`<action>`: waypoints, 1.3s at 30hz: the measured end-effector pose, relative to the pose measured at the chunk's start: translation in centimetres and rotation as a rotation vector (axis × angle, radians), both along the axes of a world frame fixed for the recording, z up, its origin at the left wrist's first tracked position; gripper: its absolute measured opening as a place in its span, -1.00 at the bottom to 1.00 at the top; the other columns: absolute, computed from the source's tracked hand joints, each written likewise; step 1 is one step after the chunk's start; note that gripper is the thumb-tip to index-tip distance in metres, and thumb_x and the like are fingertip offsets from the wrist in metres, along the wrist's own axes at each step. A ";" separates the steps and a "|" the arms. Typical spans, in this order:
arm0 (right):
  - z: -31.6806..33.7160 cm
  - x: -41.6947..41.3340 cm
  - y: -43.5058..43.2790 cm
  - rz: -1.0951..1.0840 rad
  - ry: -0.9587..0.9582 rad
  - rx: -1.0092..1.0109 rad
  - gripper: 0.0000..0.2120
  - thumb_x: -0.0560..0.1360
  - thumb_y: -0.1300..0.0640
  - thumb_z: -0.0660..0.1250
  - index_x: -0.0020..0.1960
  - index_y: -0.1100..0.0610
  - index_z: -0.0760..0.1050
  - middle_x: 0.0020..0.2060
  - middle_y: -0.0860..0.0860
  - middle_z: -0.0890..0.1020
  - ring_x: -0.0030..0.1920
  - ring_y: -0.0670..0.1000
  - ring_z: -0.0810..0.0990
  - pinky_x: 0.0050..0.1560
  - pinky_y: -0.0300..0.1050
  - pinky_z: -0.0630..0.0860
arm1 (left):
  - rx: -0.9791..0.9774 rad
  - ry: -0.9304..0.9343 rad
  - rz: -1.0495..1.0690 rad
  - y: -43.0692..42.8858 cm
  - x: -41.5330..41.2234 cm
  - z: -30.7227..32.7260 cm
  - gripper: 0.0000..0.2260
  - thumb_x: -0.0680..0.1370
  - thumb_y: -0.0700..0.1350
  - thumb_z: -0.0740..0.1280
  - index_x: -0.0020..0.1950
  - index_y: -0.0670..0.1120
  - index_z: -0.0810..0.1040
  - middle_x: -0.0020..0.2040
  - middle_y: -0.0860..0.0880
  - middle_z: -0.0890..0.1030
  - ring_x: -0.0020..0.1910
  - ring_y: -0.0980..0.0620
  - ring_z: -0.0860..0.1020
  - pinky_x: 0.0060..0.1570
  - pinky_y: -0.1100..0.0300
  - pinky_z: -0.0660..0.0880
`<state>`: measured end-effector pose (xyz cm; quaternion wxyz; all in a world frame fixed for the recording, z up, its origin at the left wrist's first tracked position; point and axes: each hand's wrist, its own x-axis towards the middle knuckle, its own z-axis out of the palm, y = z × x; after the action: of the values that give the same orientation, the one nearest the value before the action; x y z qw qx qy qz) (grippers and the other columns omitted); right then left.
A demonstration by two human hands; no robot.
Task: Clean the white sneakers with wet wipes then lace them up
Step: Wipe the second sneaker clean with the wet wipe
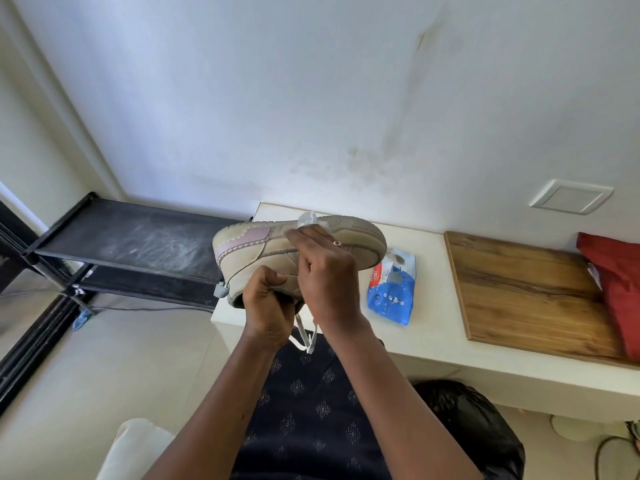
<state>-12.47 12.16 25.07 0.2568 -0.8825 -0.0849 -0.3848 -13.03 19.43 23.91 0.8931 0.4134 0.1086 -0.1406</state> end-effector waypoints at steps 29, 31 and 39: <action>-1.7 -0.5 -0.2 -0.070 -0.078 0.052 -0.88 0.46 0.38 0.29 -0.18 0.30 0.59 -0.14 0.13 0.67 -0.15 0.06 0.66 -0.13 -0.15 0.56 | -0.126 -0.108 0.037 -0.4 0.5 -1.1 -0.61 0.52 0.08 0.14 0.04 -0.20 0.56 -0.14 -0.10 0.63 -0.10 -0.04 0.59 -0.09 0.18 0.52; -1.4 -1.6 1.6 0.046 -0.120 0.042 -0.69 0.58 0.23 0.17 -0.21 0.30 0.60 -0.18 0.12 0.68 -0.15 0.05 0.67 -0.13 -0.12 0.60 | -0.104 -0.210 0.048 0.1 0.8 -1.6 -0.38 0.47 0.32 0.16 0.08 -0.24 0.51 -0.10 -0.10 0.60 -0.05 -0.01 0.58 0.02 0.24 0.52; -1.7 -1.5 0.8 0.107 0.030 -0.185 -0.86 0.50 0.18 0.32 -0.06 0.24 0.61 -0.07 0.06 0.64 -0.15 0.04 0.63 -0.17 -0.13 0.58 | -0.129 -0.240 0.002 -0.3 0.5 -1.9 -0.29 0.57 0.27 -0.21 -0.20 -0.11 0.62 -0.27 -0.02 0.61 -0.19 0.07 0.59 -0.06 0.27 0.50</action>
<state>-14.02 12.91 23.33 0.1956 -0.9022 -0.1631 -0.3480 -12.56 19.13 22.05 0.9245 0.3687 -0.0077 -0.0960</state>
